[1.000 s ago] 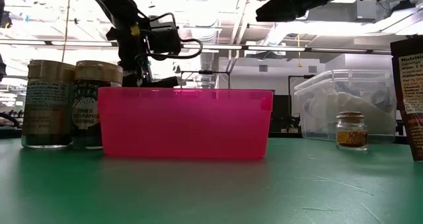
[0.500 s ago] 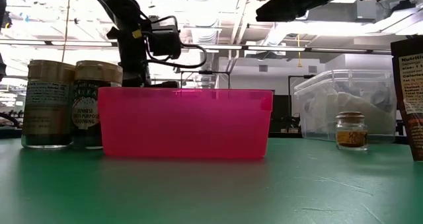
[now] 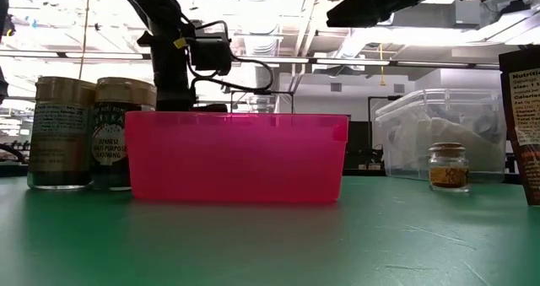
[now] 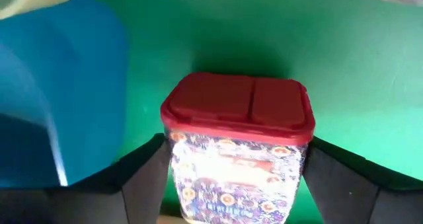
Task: Sort spices by type
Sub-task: Put the red seasoning bottle into the green bin
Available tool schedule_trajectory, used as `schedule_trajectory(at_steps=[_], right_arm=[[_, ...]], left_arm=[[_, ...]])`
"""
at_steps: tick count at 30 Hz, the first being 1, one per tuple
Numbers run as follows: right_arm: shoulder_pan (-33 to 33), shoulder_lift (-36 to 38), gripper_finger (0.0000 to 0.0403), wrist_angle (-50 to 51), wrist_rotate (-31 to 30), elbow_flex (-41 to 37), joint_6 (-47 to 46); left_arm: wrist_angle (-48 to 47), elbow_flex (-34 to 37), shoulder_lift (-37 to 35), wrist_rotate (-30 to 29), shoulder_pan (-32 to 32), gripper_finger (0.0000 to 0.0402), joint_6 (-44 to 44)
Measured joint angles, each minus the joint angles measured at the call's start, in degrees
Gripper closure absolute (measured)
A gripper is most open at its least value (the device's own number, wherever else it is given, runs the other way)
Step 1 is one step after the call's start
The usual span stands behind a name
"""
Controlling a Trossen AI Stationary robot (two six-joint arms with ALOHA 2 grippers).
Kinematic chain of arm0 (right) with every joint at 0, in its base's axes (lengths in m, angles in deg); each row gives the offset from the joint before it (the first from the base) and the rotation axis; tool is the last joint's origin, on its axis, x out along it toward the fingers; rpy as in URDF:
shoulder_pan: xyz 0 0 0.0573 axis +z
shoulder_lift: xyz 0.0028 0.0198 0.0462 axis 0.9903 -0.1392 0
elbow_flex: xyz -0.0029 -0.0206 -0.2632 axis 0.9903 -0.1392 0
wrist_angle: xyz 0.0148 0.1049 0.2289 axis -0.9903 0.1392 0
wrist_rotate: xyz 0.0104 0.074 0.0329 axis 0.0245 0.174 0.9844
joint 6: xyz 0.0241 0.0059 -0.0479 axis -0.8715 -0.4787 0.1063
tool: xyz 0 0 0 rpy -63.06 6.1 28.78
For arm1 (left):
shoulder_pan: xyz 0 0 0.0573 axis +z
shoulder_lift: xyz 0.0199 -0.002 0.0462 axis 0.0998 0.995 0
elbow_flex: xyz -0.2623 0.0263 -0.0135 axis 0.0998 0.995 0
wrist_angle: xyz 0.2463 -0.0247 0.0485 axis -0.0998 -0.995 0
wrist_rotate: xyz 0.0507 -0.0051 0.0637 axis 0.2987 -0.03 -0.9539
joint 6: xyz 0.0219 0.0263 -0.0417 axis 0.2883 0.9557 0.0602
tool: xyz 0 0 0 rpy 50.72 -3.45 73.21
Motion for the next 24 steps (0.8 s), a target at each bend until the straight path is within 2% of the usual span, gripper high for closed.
schedule_trajectory(at_steps=[8,14,24], right_arm=[[0.0,0.0,0.0104,0.0,0.0,0.0,-0.2],[0.0,0.0,0.0104,0.0,0.0,0.0,-0.3],[0.0,0.0,0.0104,0.0,0.0,0.0,-0.3]], left_arm=[[-1.5,-0.2,-0.1,0.5,0.0,0.0136,-3.1],[-2.3,-0.2,-0.1,-2.2,-0.1,0.0157,-7.5],[-8.9,-0.9,-1.8,-4.7,0.7,0.0158,-23.8]])
